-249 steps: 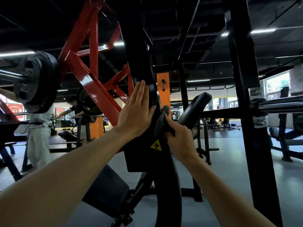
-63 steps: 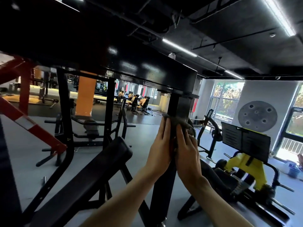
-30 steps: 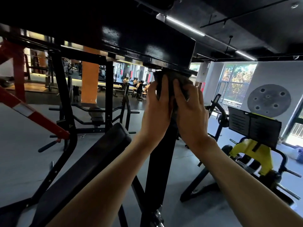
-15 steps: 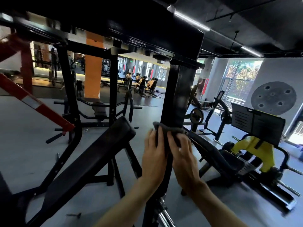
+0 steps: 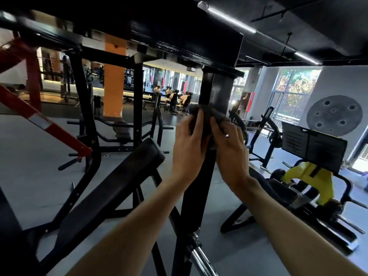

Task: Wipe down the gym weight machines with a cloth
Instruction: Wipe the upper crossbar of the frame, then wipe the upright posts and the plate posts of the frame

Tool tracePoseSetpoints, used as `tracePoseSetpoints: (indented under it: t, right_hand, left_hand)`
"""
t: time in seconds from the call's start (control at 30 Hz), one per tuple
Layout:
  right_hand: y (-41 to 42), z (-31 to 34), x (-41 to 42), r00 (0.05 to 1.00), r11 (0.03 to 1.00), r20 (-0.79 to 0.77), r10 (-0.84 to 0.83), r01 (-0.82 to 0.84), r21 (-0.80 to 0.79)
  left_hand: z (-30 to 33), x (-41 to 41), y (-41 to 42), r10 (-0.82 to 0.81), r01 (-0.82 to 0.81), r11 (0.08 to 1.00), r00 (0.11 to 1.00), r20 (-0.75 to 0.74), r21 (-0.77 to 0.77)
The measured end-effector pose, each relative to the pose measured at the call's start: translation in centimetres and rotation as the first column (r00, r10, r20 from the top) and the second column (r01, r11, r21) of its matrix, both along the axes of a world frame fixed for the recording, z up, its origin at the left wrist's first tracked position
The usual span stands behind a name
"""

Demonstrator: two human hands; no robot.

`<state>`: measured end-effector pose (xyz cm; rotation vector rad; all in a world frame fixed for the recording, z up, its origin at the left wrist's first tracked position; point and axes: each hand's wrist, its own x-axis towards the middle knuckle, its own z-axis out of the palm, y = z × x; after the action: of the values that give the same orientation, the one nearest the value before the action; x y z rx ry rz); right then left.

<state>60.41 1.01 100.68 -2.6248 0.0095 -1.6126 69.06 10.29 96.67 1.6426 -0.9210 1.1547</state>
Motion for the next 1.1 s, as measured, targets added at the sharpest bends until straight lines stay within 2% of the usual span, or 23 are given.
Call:
tracePoseSetpoints:
  t: [0.03,0.13,0.17,0.2,0.27,0.33,0.43,0.47,0.53,0.63,0.7,0.8,0.87,0.93,1.1]
  right_hand:
    - [0.1,-2.5,-0.3,0.998,1.000,-0.069,0.010,-0.011,-0.016]
    - [-0.6,-9.8,-0.4,0.990,0.997,-0.118,0.071,-0.068,0.030]
    - [-1.3,-11.0,-0.2,0.980,0.993,-0.163,0.112,-0.102,0.063]
    - [-1.8,-11.4,0.1,0.974,0.993,-0.191,0.121,-0.118,0.030]
    - [-2.1,-9.4,0.4,0.972,0.986,-0.182,0.151,-0.136,0.096]
    - [-1.5,-4.6,1.0,0.975,0.971,-0.131,0.179,-0.154,0.181]
    - [-2.2,2.3,2.2,0.982,0.980,-0.015,0.186,-0.185,0.080]
    - [-2.7,3.4,2.6,0.979,0.980,0.012,0.201,-0.201,0.005]
    - [-4.0,3.6,2.7,0.963,0.963,-0.010,0.270,-0.270,0.006]
    - [-4.5,0.2,2.0,0.937,0.932,-0.023,0.348,-0.342,0.122]
    - [-4.6,-3.2,1.6,0.939,0.933,-0.031,0.343,-0.337,0.128]
    - [-4.7,-8.7,1.1,0.955,0.957,-0.070,0.287,-0.284,0.051]
    - [-4.6,-11.6,0.5,0.976,0.981,-0.132,0.171,-0.182,-0.073]
    - [-4.6,-14.3,0.2,0.975,0.974,-0.188,0.114,-0.147,-0.172]
    - [-5.2,-20.6,0.2,0.952,0.972,-0.301,0.050,-0.115,-0.205]
  left_hand:
    - [-2.3,-0.5,0.1,0.024,-0.024,0.999,0.999,-0.021,0.025]
    - [-8.5,-1.1,0.2,-0.019,0.033,0.996,0.987,-0.158,0.082]
    - [-9.2,-1.5,0.4,0.032,-0.007,0.992,0.982,-0.187,0.129]
    - [-9.2,-1.6,0.5,0.032,-0.008,0.993,0.978,-0.206,0.117]
    - [-6.9,-1.6,0.5,0.002,0.010,0.998,0.982,-0.188,0.066]
    - [-2.4,-1.5,0.2,-0.025,0.029,0.999,0.985,-0.170,0.022]
    - [4.1,0.0,-0.1,-0.010,-0.001,0.996,0.992,-0.129,-0.089]
    - [4.9,0.5,-0.2,0.006,-0.015,0.994,0.996,-0.088,-0.104]
    - [4.2,1.0,-0.4,0.002,-0.005,0.995,0.999,-0.034,-0.096]
    - [0.2,0.9,-0.5,-0.046,0.043,0.995,0.998,-0.034,-0.093]
    - [-3.3,0.5,-0.5,-0.054,0.050,0.995,0.998,-0.042,-0.084]
    - [-8.8,-0.4,-0.6,-0.067,0.058,0.996,0.989,-0.135,-0.066]
    - [-12.1,-1.2,-0.6,-0.085,0.071,0.995,0.970,-0.228,-0.069]
    - [-15.3,-1.7,-0.8,-0.096,0.080,0.995,0.939,-0.331,-0.061]
    - [-21.4,-2.4,-0.9,-0.126,0.105,0.992,0.843,-0.523,-0.071]
